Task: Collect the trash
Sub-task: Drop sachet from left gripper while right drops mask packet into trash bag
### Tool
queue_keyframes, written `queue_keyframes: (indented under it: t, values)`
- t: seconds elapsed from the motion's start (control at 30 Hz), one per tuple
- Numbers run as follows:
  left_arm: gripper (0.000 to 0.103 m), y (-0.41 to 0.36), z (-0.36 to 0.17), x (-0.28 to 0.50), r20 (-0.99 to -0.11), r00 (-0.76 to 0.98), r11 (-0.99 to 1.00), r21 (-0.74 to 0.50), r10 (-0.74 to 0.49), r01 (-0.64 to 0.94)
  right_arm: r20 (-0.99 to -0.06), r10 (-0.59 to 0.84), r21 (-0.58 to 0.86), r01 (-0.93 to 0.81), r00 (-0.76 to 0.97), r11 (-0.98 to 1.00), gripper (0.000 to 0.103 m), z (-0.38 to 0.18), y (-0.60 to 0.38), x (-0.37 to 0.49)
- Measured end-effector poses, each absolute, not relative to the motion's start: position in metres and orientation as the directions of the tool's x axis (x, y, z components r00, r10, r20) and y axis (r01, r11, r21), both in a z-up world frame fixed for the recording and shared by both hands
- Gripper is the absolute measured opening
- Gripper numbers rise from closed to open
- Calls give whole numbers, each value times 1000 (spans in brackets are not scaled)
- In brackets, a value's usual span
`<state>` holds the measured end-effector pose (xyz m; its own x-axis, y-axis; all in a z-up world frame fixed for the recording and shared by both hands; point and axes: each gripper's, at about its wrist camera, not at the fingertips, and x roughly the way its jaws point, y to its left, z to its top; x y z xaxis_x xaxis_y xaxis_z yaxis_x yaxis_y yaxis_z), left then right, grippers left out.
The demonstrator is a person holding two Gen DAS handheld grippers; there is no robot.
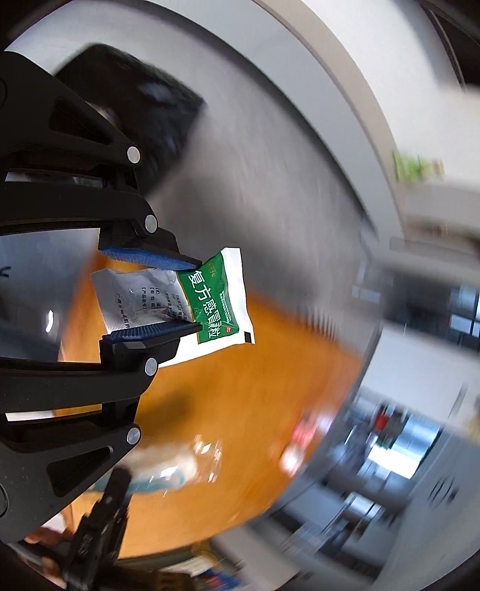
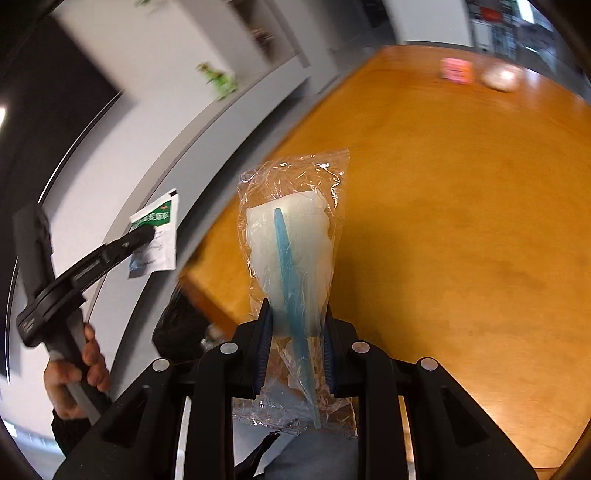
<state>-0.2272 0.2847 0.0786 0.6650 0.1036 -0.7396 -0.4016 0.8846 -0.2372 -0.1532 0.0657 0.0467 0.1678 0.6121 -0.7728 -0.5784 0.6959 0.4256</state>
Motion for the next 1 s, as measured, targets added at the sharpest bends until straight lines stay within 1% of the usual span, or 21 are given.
queue_keyframes:
  t: [0.07,0.2,0.37,0.4,0.43,0.47,0.5,0.53,0.57,0.67,0.77,0.83,0.9,1.0]
  values:
    - [27,322,64,-257,-756,635,834,-240,160,-496,-780,614,411,-641,121,648,25,46,101,-170]
    - [27,373,36,-307,-790,571,739,-245,223,-627,-796,603,376,-740,49,557,26,46,162,-201]
    - [27,413,11,-351,-820,515,638,-261,249,-724,-818,574,347,-828,-39,440,27,44,238,-233]
    - [28,421,7,-360,-826,502,613,-262,258,-745,-820,570,353,-838,-63,415,31,42,249,-239]
    - [28,427,4,-368,-830,489,589,-260,269,-765,-826,554,359,-853,-101,379,45,39,267,-245]
    - [30,433,2,-375,-833,476,563,-259,281,-785,-839,528,353,-867,-128,351,53,36,284,-250]
    - [49,443,-1,-384,-841,450,518,-252,300,-817,-867,486,309,-883,-109,353,65,32,300,-255]
    - [71,450,-2,-393,-850,420,474,-241,318,-847,-881,468,261,-894,-66,365,66,31,310,-258]
    - [96,458,-2,-403,-856,383,418,-223,349,-881,-883,468,233,-900,-37,368,65,32,315,-259]
    - [97,464,4,-415,-840,366,367,-220,399,-904,-871,489,245,-900,-42,360,65,35,300,-255]
    - [97,465,7,-415,-837,380,363,-238,394,-901,-855,519,232,-895,-1,382,66,45,278,-239]
    - [97,459,11,-410,-824,422,376,-279,379,-883,-844,535,225,-885,31,407,66,50,260,-232]
    - [97,450,16,-392,-814,453,416,-294,363,-861,-839,542,225,-871,54,436,66,55,246,-217]
    - [97,428,27,-349,-806,484,515,-271,340,-813,-834,544,234,-831,94,504,66,61,217,-192]
